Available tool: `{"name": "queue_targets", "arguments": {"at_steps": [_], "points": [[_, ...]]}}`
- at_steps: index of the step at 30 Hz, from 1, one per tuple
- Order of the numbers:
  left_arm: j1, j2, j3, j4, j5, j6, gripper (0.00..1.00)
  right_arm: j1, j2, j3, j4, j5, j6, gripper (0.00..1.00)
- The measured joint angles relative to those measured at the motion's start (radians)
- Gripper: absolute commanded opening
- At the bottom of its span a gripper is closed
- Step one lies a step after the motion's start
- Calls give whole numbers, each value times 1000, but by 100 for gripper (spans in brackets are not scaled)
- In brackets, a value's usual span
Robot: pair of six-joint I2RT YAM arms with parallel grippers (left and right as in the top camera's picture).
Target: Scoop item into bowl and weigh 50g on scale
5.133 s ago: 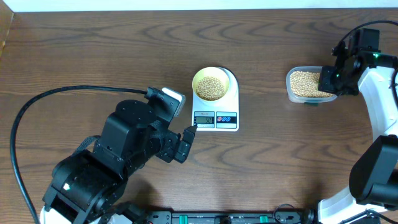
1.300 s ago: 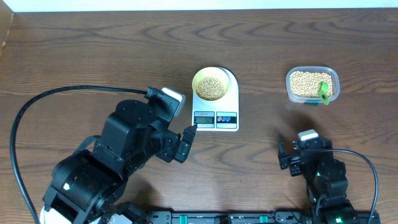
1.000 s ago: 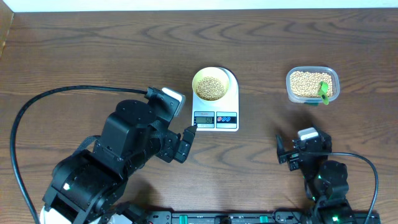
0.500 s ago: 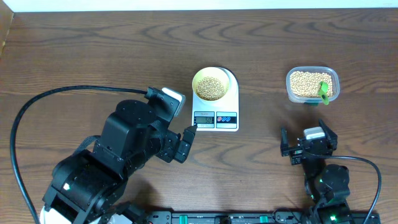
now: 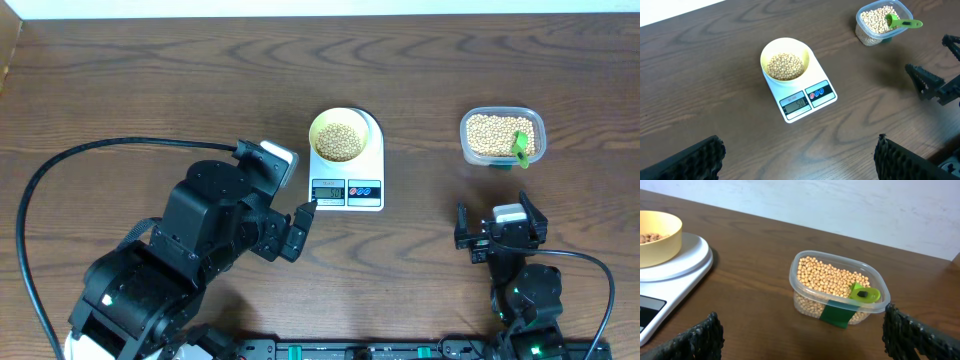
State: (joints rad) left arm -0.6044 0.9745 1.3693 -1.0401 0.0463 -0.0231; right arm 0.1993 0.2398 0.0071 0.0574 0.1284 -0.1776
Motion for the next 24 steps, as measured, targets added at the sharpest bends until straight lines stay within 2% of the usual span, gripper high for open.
{"name": "queue_targets", "arguments": {"at_steps": [5, 12, 24], "points": [[0, 0, 0, 0, 0, 0, 98, -31, -70, 0, -66, -8, 0, 99], [0, 0, 0, 0, 0, 0, 98, -185, -218, 0, -125, -85, 7, 99], [0, 0, 0, 0, 0, 0, 98, -222, -227, 0, -128, -111, 76, 99]]}}
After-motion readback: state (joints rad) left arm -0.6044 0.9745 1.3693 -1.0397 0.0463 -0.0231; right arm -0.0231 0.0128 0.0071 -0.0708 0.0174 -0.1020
